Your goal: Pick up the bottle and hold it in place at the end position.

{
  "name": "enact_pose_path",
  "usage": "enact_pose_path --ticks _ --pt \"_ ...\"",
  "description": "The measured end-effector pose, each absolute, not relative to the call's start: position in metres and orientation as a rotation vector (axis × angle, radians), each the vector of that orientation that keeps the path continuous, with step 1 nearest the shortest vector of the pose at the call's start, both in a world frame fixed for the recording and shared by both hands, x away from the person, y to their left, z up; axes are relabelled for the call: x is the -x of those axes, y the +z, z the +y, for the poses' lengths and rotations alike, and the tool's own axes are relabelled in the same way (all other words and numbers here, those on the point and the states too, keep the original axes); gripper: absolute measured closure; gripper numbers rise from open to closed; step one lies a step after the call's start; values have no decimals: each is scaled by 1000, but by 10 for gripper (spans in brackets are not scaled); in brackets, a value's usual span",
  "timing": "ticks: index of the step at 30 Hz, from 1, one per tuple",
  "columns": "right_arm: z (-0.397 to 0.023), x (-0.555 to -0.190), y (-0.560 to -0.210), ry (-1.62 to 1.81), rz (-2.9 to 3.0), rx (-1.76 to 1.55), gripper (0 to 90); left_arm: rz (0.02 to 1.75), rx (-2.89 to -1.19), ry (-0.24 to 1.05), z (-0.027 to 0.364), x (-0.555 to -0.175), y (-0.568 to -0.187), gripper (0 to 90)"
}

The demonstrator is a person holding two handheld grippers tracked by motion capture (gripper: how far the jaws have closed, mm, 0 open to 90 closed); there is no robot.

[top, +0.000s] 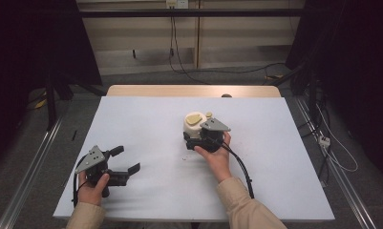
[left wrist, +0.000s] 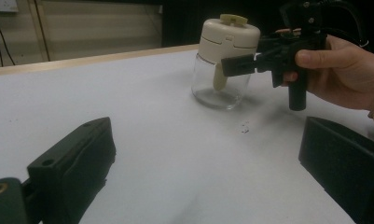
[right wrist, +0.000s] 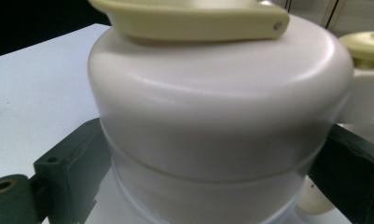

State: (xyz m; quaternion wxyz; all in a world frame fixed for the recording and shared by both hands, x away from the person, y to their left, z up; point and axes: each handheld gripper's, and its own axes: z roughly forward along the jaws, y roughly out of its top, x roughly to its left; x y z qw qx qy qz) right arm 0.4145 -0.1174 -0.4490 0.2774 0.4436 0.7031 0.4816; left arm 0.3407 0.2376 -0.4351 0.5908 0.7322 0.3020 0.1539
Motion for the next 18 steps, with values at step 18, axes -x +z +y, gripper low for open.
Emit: enact_pose_path --ticks 18 --pt "-121 -410 -450 1259 1925 -1129 61 725 -1729 290 220 -354 -426 38"
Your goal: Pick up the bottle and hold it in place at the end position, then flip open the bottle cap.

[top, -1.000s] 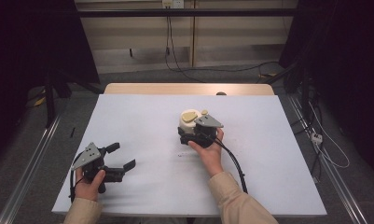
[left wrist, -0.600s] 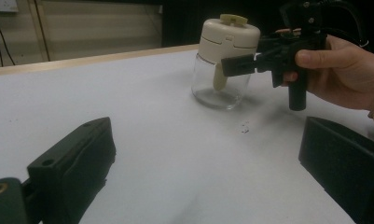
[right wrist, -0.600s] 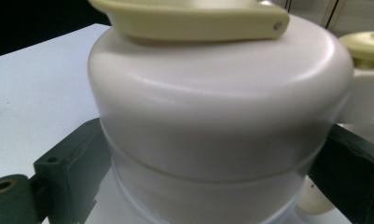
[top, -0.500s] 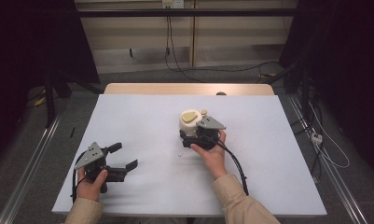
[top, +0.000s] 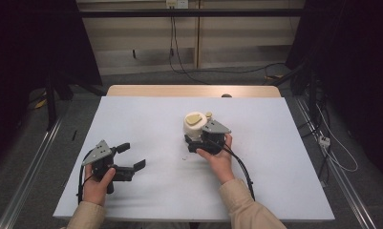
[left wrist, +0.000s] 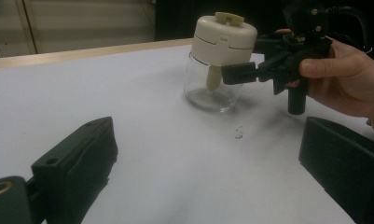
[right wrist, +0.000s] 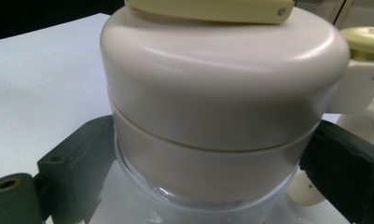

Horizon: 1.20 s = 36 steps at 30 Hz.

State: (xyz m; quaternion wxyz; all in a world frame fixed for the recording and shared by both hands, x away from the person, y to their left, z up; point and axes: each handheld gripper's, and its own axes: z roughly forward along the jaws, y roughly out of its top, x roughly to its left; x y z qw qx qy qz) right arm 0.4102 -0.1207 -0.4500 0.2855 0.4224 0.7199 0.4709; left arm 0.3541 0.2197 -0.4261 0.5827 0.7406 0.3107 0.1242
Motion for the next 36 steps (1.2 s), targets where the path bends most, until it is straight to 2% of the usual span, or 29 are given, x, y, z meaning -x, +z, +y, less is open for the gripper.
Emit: enact_pose_path --ticks 23,27,28,29,36 --pt "-121 -410 -450 1266 1926 -1128 62 704 -1779 247 184 -379 -410 58" --pt "-122 -411 -450 1268 1929 -1129 62 696 -1789 252 178 -383 -407 113" --pt "-122 -410 -450 1270 1930 -1128 62 691 -1784 248 176 -384 -406 181" --pt "-122 -410 -450 1269 1929 -1127 62 686 -1786 243 175 -386 -405 200" --pt "-122 -410 -450 1270 1931 -1127 63 656 -1827 238 161 -394 -400 289"
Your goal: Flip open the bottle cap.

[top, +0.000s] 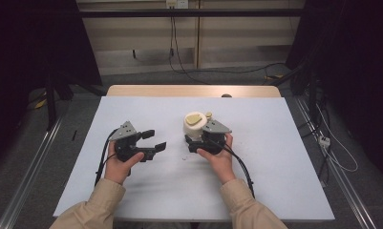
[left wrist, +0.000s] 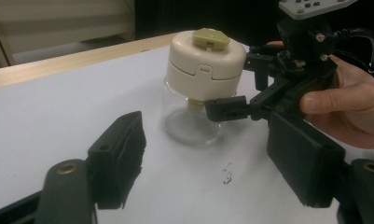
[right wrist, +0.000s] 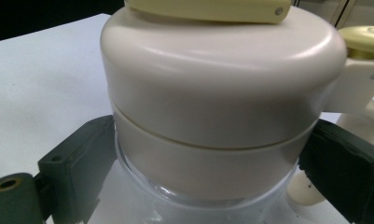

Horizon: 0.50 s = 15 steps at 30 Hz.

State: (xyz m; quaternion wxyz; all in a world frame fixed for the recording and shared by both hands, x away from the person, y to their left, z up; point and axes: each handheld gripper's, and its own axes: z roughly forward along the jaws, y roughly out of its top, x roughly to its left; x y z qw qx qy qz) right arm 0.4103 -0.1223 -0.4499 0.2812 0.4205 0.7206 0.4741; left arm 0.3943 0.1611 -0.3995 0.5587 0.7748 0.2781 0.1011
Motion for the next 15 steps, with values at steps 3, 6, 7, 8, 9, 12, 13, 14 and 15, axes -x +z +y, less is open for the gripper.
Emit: enact_pose_path --ticks 3,6,7,8,9,12,13,14,15 --pt "-122 -410 -450 1270 1930 -1127 63 646 -1832 216 157 -397 -398 289" --pt "-122 -410 -450 1270 1931 -1129 63 648 -1827 206 153 -399 -397 290" --pt "-122 -410 -450 1270 1931 -1128 63 646 -1829 204 152 -399 -397 294" --pt "-122 -410 -450 1270 1931 -1128 63 648 -1831 203 151 -400 -397 312" --pt "-122 -410 -450 1270 1931 -1128 63 653 -1828 206 150 -400 -398 312" --pt "-122 -410 -450 1270 1932 -1129 63 658 -1830 198 149 -403 -399 319" --pt "-122 -410 -450 1270 1932 -1129 63 657 -1831 197 149 -404 -400 320" --pt "-122 -410 -450 1271 1932 -1129 63 657 -1834 198 149 -405 -400 320" --pt "-122 -410 -450 1271 1932 -1129 63 661 -1835 199 149 -405 -399 320"
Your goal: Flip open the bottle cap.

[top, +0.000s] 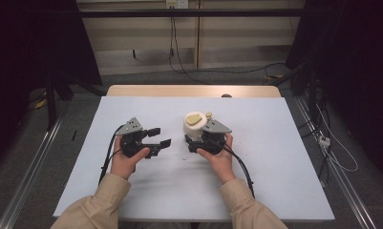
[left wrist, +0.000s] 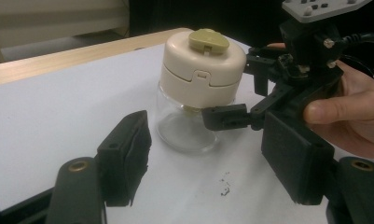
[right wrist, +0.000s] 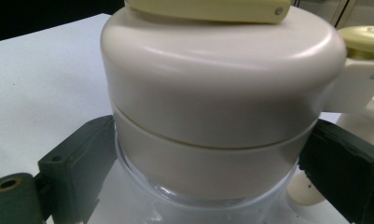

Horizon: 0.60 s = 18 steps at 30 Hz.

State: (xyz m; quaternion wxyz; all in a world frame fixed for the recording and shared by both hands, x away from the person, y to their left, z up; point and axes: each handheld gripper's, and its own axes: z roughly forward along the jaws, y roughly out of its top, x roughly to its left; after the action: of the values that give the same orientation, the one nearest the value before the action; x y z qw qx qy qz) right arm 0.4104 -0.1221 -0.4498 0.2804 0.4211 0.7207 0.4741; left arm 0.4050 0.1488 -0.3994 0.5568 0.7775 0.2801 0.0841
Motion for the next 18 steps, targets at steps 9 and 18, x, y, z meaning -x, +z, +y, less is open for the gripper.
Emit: enact_pose_path --ticks 9,18 --pt "-122 -410 -450 1268 1930 -1129 64 651 -1851 211 142 -410 -395 324" --pt "-122 -410 -450 1264 1930 -1124 65 646 -1839 207 136 -413 -395 320"
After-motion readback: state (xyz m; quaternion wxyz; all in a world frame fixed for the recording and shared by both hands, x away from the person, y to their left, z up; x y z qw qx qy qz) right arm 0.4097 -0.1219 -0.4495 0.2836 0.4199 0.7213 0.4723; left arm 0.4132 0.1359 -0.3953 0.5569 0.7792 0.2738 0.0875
